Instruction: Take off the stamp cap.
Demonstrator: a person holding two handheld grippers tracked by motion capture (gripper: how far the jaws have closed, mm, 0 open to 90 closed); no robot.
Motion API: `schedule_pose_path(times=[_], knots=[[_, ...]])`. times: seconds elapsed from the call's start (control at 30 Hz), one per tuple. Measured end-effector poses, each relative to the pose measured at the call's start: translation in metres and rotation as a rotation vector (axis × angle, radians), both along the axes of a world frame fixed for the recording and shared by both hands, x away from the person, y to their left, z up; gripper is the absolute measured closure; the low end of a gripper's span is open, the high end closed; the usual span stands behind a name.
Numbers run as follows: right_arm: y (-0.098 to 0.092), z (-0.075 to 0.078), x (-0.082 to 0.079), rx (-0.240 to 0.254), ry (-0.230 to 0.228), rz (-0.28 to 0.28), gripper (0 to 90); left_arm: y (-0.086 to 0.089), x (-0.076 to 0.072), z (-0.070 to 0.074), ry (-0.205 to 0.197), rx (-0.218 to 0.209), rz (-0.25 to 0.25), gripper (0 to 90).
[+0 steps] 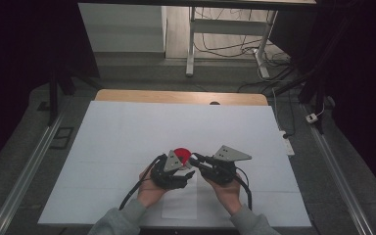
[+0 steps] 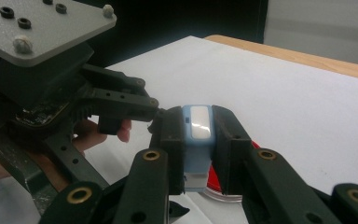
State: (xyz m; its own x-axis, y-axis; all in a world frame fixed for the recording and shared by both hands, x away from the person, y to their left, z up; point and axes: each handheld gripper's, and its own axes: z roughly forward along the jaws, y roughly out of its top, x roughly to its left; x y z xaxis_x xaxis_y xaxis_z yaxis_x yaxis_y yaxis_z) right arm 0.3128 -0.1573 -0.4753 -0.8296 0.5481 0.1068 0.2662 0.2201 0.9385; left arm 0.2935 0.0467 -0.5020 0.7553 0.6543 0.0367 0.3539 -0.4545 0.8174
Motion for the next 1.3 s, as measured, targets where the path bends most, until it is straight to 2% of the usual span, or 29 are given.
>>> schedule_pose_path(times=[0.73,1.3], knots=[[-0.0021,-0.0001,0.0006,0.031,0.008,-0.009,75.0,-0.0053,0.0002,-0.0001,-0.029,0.005,-0.009,55.6],[-0.0027,-0.0007,0.0009,0.046,0.018,-0.011,75.1,-0.0051,0.0005,-0.0009,-0.037,0.016,-0.006,61.9]])
